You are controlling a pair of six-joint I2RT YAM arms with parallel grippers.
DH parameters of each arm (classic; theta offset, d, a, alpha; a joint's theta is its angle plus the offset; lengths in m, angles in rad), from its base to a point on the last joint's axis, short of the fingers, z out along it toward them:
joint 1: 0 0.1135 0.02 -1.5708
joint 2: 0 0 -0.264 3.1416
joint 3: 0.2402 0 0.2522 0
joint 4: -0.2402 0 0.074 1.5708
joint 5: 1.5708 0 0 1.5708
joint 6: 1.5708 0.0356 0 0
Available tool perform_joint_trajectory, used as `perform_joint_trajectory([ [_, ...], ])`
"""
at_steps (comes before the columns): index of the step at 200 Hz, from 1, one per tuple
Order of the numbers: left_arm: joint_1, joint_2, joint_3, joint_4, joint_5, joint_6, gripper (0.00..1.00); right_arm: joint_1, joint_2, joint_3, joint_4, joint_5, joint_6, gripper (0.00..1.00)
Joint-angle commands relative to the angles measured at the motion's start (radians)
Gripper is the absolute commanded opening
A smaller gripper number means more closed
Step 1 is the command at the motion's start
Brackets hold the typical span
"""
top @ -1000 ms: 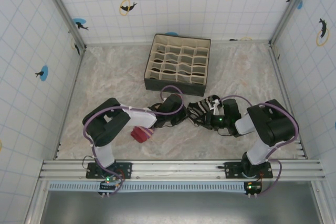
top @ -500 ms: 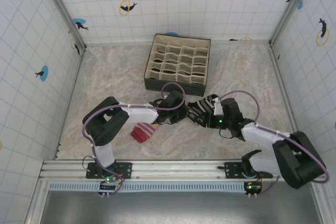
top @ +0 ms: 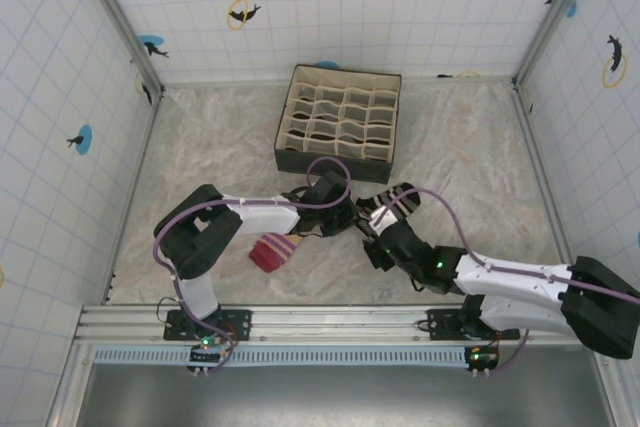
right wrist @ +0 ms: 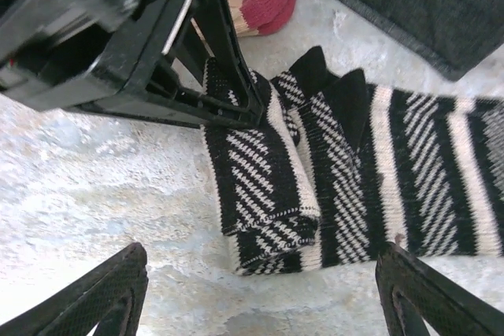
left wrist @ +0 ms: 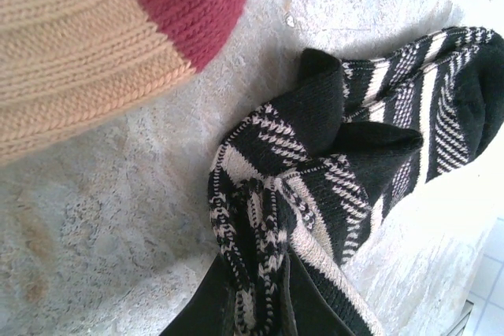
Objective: Roll the socks
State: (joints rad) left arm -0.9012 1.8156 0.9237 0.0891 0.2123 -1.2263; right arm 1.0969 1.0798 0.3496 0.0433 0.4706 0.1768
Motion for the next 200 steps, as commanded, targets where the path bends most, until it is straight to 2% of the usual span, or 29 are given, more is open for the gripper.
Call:
perform_joint_trajectory([
  [1,0.002,-0.012,-0.032,-0.095,0.016,0.030,0.00,0.069,0.049,-0.001,0.092,0.254,-0.093,0.78],
  [44,0.002,-0.020,-0.049,-0.103,0.025,0.041,0.00,0.127,0.127,-0.029,0.215,0.299,-0.148,0.78],
  [82,0.007,-0.018,-0.046,-0.115,0.040,0.053,0.00,0.152,0.233,-0.001,0.246,0.350,-0.169,0.78],
  [131,0.013,-0.020,-0.048,-0.114,0.054,0.056,0.00,0.157,0.344,0.019,0.301,0.333,-0.202,0.76],
  [161,0.016,-0.016,-0.045,-0.111,0.073,0.062,0.00,0.158,0.405,0.030,0.328,0.351,-0.215,0.71],
  [200,0.018,-0.021,-0.046,-0.111,0.079,0.063,0.00,0.145,0.456,0.023,0.367,0.351,-0.217,0.60],
])
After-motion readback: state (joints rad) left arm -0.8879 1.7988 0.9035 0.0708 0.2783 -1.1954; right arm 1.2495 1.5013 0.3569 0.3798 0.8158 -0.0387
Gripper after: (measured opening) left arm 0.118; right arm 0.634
